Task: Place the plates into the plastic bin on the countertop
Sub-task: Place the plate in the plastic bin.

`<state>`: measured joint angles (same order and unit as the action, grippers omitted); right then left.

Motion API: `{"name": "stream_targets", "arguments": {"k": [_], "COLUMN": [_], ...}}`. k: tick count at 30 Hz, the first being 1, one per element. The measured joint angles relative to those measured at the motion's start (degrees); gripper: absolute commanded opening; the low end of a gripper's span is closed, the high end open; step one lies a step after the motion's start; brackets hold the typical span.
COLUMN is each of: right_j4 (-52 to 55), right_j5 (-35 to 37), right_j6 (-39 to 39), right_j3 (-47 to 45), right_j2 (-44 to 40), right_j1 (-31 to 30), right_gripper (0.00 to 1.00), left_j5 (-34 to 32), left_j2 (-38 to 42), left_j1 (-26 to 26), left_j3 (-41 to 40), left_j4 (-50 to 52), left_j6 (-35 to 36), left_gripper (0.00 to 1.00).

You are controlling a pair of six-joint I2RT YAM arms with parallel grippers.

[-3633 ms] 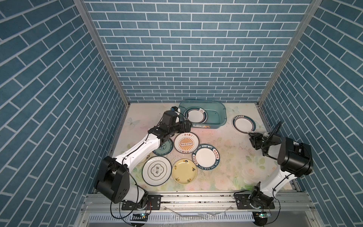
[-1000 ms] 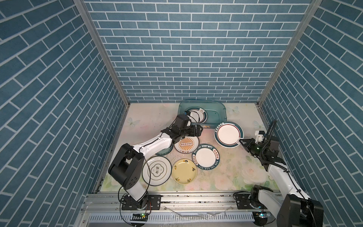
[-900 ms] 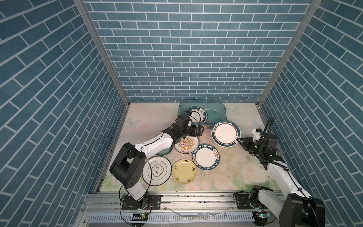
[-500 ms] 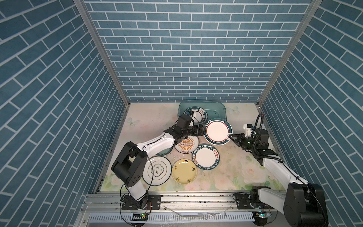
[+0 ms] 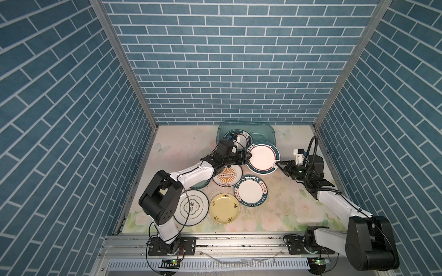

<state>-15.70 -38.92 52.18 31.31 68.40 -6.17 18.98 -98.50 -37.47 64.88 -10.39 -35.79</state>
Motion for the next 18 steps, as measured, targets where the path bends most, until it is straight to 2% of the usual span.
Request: {"name": "stream_targets", "arguments": {"k": [9,13,18], "right_j4": [-2.4,-2.91,-3.15], "right_j5": [-0.33,-0.35,-0.35], "right_j6": [1.16,1.57,1.62], "right_j3": [0.37,0.37,0.37], "right_j2": [1.18,1.36,1.46], "right_j1": [-0.96,-1.29,-1.62], "right_gripper": [0.0,0.0,0.0], "left_j5": [0.66,0.7,0.81], "left_j2": [-0.33,-0.5,-0.5], "left_j1": [0.0,0.0,0.0], "left_j3": [0.0,0.0,0.0], "left_j4": [-0.79,-0.81,-0.87], "left_j6": [-0.83,-1.16,-1.09], "left_gripper": [0.5,0.38,0.37]}}
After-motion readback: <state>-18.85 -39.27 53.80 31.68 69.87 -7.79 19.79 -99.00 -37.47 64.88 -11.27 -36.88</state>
